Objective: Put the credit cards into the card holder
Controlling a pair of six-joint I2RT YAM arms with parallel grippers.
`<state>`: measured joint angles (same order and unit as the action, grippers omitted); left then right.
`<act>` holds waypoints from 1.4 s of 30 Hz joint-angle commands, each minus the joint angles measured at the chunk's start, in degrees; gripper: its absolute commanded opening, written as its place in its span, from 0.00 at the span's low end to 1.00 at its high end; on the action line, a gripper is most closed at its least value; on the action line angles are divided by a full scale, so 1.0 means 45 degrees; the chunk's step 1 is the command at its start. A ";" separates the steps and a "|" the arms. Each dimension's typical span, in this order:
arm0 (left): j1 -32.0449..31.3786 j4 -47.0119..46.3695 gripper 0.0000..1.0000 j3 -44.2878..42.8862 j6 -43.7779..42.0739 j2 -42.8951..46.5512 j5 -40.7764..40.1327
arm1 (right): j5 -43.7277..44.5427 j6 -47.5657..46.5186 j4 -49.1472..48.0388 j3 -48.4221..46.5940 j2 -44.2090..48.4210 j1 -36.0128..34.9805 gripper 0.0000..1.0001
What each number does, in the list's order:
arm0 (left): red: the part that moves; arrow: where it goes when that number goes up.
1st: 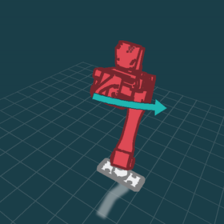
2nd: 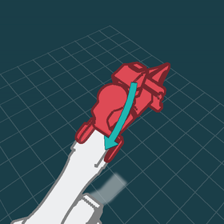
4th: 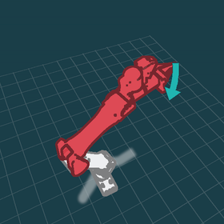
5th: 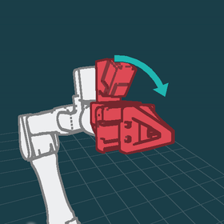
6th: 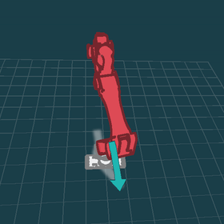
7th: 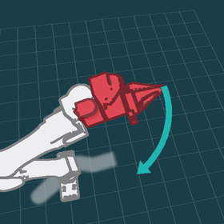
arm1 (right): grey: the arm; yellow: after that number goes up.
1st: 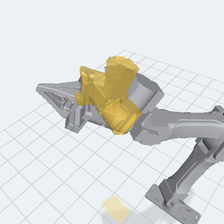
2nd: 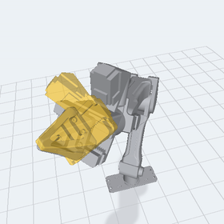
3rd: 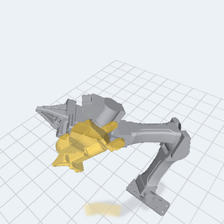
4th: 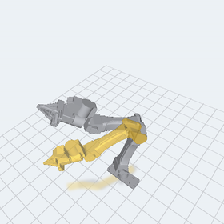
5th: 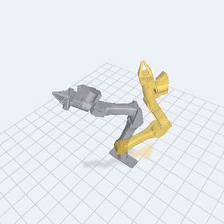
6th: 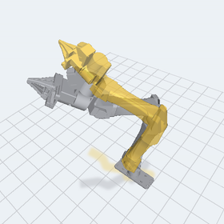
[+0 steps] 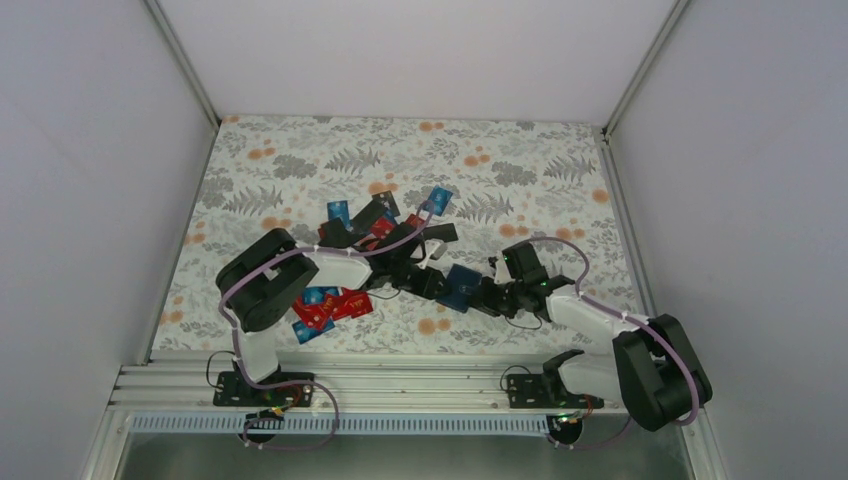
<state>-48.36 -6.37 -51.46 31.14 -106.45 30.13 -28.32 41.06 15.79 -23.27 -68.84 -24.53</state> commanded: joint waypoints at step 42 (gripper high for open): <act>0.4713 0.1123 0.65 -0.0735 -0.2796 0.8516 0.5509 | -0.6147 -0.4631 -0.2124 -0.5681 0.2074 0.0187 0.04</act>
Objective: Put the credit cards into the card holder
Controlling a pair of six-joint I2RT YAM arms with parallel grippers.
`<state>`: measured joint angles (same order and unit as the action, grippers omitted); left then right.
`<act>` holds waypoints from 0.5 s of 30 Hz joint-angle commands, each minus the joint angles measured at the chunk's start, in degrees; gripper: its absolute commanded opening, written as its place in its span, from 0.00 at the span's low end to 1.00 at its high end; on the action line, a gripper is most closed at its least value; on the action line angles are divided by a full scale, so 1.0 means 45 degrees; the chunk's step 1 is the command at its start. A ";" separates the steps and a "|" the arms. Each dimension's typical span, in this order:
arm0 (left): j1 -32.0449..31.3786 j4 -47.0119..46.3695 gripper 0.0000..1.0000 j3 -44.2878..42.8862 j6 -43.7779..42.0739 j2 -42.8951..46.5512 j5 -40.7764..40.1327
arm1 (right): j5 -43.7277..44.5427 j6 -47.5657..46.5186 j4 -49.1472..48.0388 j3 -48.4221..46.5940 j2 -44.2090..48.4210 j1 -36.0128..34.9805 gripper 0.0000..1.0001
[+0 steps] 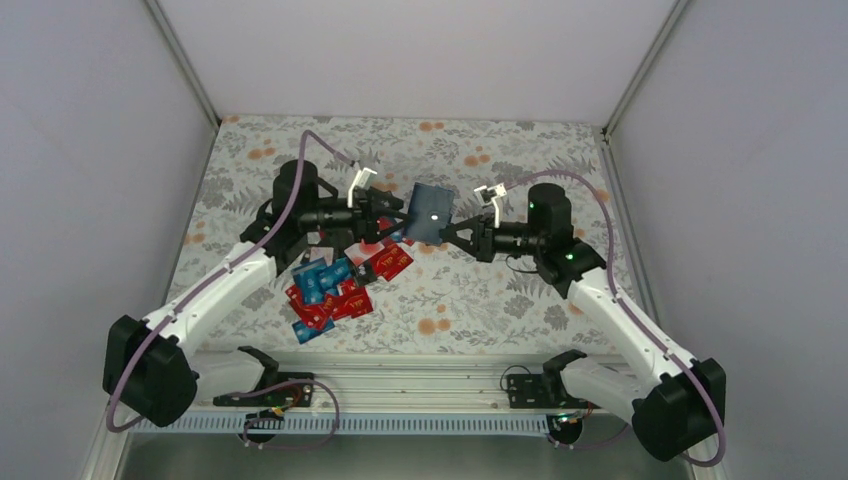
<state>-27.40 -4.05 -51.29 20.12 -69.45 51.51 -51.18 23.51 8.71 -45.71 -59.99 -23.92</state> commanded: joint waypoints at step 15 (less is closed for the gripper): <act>-0.0247 0.0398 0.53 -0.1460 0.0221 -0.0425 0.2197 | -0.2079 -0.1052 -0.1102 -0.1228 -0.0123 -0.0013 0.04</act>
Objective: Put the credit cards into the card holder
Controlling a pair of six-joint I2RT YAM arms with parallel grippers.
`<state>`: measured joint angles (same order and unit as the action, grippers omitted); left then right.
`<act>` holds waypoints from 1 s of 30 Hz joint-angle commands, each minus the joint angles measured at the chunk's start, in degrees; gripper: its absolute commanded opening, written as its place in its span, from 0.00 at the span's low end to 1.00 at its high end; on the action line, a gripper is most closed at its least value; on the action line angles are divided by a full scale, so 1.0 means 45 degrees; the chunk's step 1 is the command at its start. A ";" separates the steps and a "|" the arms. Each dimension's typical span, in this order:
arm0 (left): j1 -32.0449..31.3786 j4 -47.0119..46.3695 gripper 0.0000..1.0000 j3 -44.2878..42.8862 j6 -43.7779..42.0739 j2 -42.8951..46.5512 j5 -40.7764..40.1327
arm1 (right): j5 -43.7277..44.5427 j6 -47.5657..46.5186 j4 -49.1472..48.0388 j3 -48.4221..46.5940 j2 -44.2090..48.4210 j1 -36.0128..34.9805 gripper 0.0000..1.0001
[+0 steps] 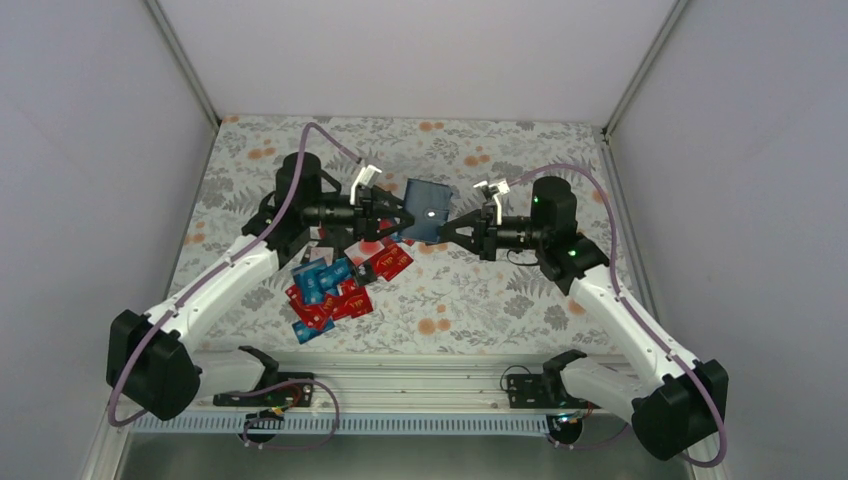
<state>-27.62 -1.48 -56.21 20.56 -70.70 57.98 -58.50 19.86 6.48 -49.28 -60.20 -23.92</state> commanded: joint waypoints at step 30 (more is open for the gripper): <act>-0.0937 0.1814 0.03 0.1942 -0.0666 0.0812 -0.6597 | 0.4755 -0.0548 0.2868 -0.0795 -0.0556 -0.0093 1.00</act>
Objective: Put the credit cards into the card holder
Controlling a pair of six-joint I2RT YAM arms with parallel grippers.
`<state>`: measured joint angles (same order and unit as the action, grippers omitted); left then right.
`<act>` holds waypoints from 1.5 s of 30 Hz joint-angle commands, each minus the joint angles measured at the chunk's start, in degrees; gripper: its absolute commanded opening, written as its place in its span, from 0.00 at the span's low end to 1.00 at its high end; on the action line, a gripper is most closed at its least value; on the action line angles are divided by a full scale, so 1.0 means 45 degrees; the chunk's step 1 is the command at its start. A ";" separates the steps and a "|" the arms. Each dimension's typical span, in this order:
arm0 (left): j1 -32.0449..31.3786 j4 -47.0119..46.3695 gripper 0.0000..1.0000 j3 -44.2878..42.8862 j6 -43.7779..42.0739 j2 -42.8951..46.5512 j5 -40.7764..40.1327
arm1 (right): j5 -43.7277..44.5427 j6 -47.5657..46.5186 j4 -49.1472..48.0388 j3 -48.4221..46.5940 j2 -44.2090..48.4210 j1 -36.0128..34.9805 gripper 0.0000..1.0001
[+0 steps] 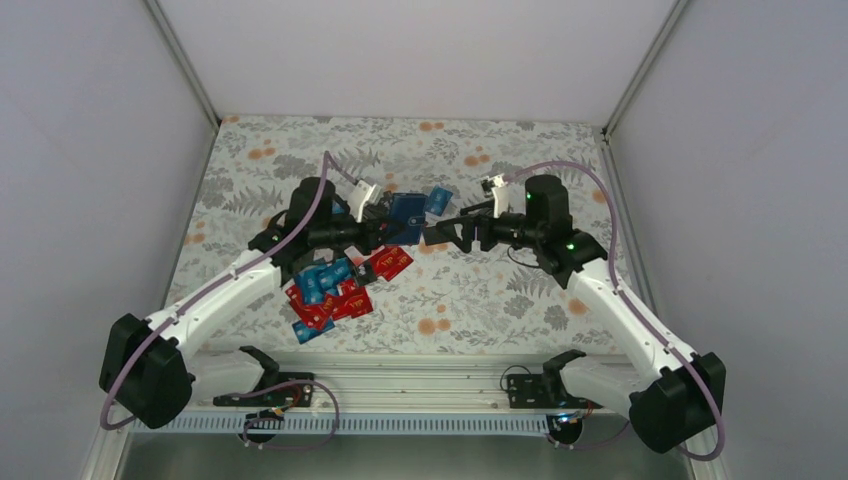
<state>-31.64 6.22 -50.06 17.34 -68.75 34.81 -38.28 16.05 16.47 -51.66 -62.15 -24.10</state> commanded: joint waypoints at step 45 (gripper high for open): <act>-0.2696 -0.1284 0.02 0.0572 0.3001 -0.3366 -0.4473 | 0.5674 0.4503 0.0503 0.0827 -0.2382 -0.3356 0.88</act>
<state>-43.53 1.80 -45.50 30.89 -83.55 14.15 -16.62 34.76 19.90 -45.47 -70.48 -38.13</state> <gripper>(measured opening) 0.098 0.919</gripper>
